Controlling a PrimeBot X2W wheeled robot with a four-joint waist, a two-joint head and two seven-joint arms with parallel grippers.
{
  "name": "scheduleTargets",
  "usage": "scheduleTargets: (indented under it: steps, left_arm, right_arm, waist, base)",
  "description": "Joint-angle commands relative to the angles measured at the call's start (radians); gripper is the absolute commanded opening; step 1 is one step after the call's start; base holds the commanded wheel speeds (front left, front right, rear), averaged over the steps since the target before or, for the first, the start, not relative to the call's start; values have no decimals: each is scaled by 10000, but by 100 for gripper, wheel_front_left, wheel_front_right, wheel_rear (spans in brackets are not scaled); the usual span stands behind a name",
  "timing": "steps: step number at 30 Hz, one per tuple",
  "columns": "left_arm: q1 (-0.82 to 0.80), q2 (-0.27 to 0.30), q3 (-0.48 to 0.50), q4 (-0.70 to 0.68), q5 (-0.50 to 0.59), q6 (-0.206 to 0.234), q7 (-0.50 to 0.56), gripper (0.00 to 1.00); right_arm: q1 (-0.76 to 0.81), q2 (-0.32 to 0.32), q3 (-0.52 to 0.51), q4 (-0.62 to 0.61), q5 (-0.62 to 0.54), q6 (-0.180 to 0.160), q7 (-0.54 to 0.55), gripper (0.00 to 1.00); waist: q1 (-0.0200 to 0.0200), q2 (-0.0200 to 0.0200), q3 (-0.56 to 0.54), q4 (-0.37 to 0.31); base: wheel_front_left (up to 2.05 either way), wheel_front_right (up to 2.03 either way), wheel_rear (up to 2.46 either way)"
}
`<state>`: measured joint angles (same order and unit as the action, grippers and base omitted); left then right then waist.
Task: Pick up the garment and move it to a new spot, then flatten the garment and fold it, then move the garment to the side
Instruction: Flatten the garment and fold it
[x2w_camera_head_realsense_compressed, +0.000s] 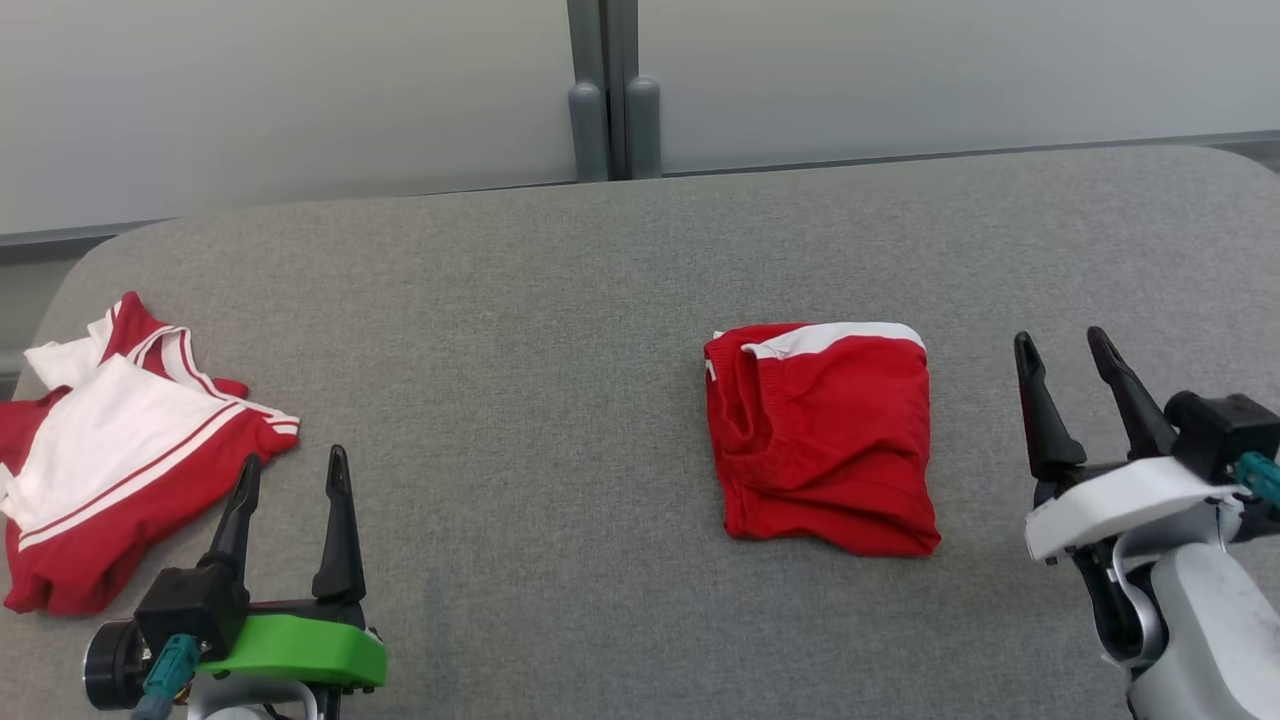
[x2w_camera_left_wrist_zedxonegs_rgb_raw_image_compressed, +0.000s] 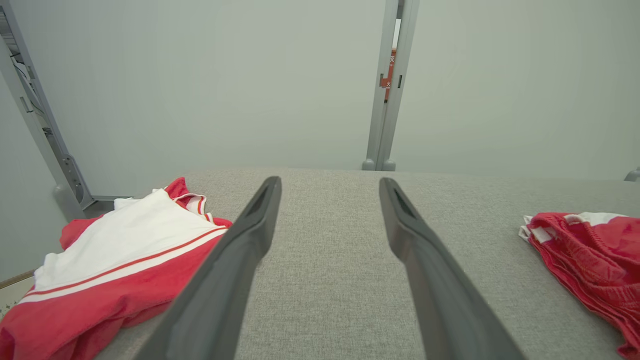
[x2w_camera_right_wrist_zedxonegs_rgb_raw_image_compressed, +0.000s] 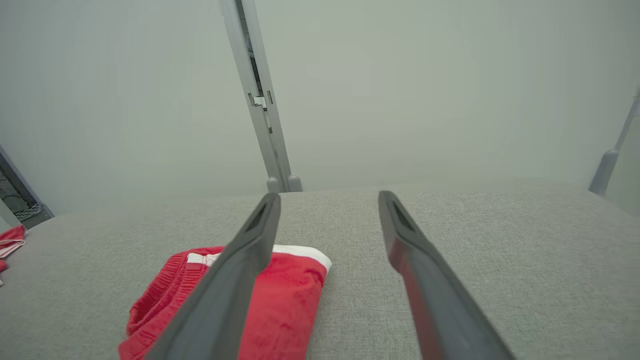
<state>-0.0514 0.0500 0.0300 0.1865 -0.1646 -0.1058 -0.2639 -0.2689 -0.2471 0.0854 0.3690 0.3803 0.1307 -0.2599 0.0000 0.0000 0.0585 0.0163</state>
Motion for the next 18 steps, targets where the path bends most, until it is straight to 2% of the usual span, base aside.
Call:
scheduleTargets:
  steps: [1,7,18]
  left_arm:
    - [112,12,48,-46,91,17,-4,100]
    - [252,12,93,-67,113,6,-4,100]
    - [456,32,225,-51,306,-74,-4,100]
  right_arm:
    - [383,91,-192,-302,-5,2,-41,100]
    - [1660,471,-576,-1428,-241,2,-56,100]
    - [3044,1186,-809,-2523,-722,2,-7,100]
  waist:
    - [0,0,-115,-112]
    - [0,0,-351,-232]
    - [0,0,-674,-146]
  base:
    - [0,0,0]
    - [0,0,0]
    - [0,0,0]
